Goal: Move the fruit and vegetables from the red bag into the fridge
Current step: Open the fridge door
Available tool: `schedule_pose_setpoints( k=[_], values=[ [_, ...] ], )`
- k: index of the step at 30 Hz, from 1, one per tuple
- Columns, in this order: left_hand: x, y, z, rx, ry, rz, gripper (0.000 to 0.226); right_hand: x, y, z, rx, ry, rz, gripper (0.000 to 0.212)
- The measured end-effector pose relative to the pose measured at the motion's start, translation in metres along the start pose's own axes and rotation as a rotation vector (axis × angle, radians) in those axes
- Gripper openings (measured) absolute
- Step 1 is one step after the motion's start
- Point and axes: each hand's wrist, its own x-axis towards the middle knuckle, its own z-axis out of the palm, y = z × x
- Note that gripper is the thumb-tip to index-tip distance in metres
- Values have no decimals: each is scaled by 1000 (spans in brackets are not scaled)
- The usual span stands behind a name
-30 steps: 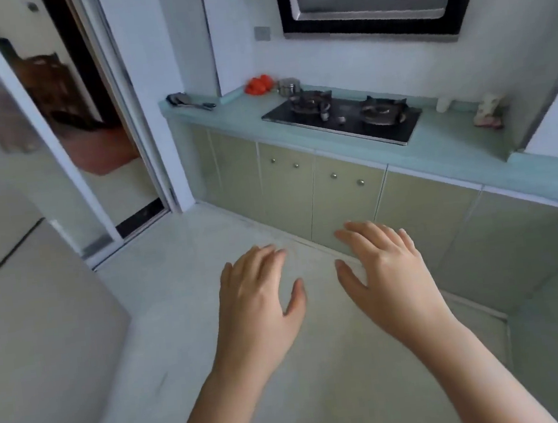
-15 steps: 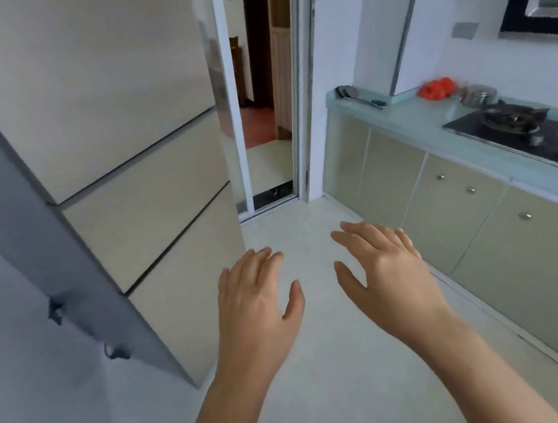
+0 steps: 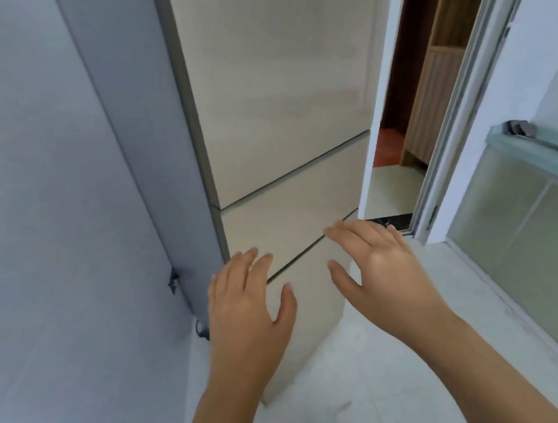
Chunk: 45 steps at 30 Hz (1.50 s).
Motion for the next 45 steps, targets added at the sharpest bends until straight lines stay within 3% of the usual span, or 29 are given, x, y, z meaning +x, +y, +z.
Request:
schedule_pose_setpoints(
  k=[8,13,17,25,33,45],
  values=[
    [93,-27,4,-4,214,-113,52,111,11,57,194,-28,-264,46],
    [149,-30,9,-193,290,-260,42,170,23,79,293,30,-395,43],
    [177,-39,18,-341,312,-372,50,197,24,94,371,62,-442,45],
    [213,-55,22,-593,360,-477,45,221,19,110,410,74,-452,45],
    [213,-57,22,-660,367,-502,41,215,16,113,405,14,-409,46],
    [161,-25,24,-693,235,-325,48,166,26,73,350,39,-313,46]
  ],
)
